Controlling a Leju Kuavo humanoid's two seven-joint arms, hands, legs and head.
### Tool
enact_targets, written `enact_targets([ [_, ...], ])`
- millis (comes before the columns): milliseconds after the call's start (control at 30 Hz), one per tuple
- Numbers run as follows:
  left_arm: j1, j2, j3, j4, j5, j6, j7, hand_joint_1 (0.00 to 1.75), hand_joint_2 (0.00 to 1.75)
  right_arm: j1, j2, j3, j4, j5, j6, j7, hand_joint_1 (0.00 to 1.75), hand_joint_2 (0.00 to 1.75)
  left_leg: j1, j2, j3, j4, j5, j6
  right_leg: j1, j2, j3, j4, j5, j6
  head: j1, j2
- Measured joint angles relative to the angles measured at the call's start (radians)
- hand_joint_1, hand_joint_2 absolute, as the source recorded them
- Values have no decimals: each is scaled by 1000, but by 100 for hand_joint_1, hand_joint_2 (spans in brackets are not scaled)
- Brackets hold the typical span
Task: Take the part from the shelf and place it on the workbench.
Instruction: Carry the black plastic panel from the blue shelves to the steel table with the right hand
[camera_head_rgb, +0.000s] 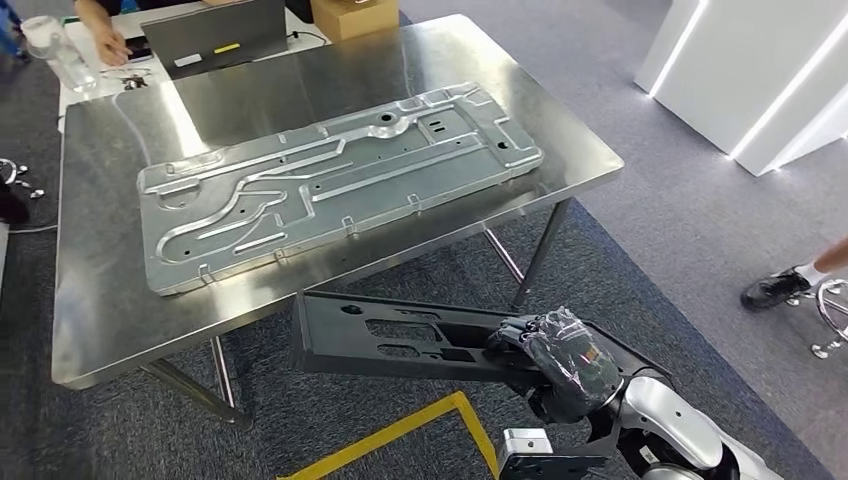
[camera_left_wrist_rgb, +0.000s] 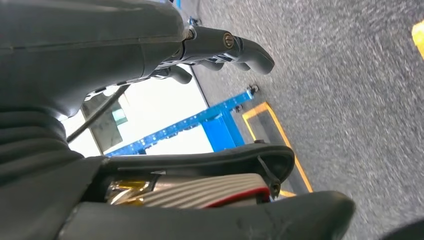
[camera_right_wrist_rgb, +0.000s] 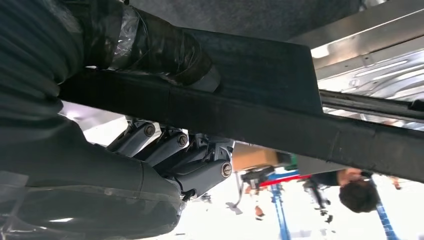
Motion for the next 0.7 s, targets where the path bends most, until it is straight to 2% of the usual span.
enact_targets([
  [33,-1,0,0,0,-4,-3,2,0,175,-1,-3,0,0,0,3,1,175,175,-1,-13,-1,4,-3,-3,-1,24,27,-65,30,-3,0,0],
  [67,-2,0,0,0,-7,-5,4,0,175,-1,-5,-1,-1,1,6,2,175,175,-2,-26,-4,7,-4,-6,-3,44,47,-113,48,-5,0,0],
  [100,-3,1,0,0,-8,-6,5,0,175,-2,-8,-2,-2,1,9,2,175,175,-2,-38,-7,9,-5,-11,-3,58,57,-141,53,-8,0,0],
  [133,-3,1,0,0,-10,-6,6,0,175,-3,-9,-2,-3,1,11,3,175,175,-1,-48,-12,10,-4,-16,-2,61,59,-148,48,-11,0,0],
  [167,-1,2,0,0,-13,-7,8,0,175,-5,-10,-2,-5,2,12,4,175,175,0,-57,-15,9,-2,-22,-3,51,59,-151,49,-15,0,0],
  [200,1,2,-1,0,-18,-7,11,0,175,-9,-11,-3,-6,2,12,4,175,175,0,-50,-17,10,-3,-28,-3,42,62,-155,51,-20,0,0],
  [233,3,3,-2,1,-22,-8,16,0,175,-14,-11,-3,-7,2,12,4,175,175,-2,-34,-15,9,-1,-30,-3,36,64,-158,50,-21,-1,0],
  [267,3,4,-2,1,-26,-8,20,0,175,-18,-11,-4,-8,2,12,5,175,175,-4,-16,-13,9,-3,-26,-3,31,66,-160,50,-21,-2,0],
  [300,3,6,-3,2,-29,-9,24,0,175,-22,-11,-4,-9,1,13,6,175,175,-5,3,-10,9,-2,-17,-1,28,68,-160,48,-20,-3,0],
  [333,3,7,-3,2,-29,-9,27,0,175,-25,-11,-4,-10,0,15,9,175,175,-6,9,-8,5,0,-8,2,26,68,-159,45,-18,-4,0],
  [400,4,9,-3,2,-29,-9,30,0,175,-33,-11,-4,-13,-2,22,16,175,175,-6,6,-8,2,1,2,3,21,70,-157,45,-20,-4,0],
  [500,4,10,-2,2,-35,-9,31,0,175,-42,-11,-4,-14,-3,31,22,175,175,-6,5,-7,-2,2,-2,5,20,70,-157,45,-24,-4,0],
  [700,3,10,-3,2,-46,-12,32,0,175,-52,-11,-4,-14,-3,35,23,175,175,-3,6,-7,-3,2,-19,7,20,70,-156,44,-26,-4,0],
])
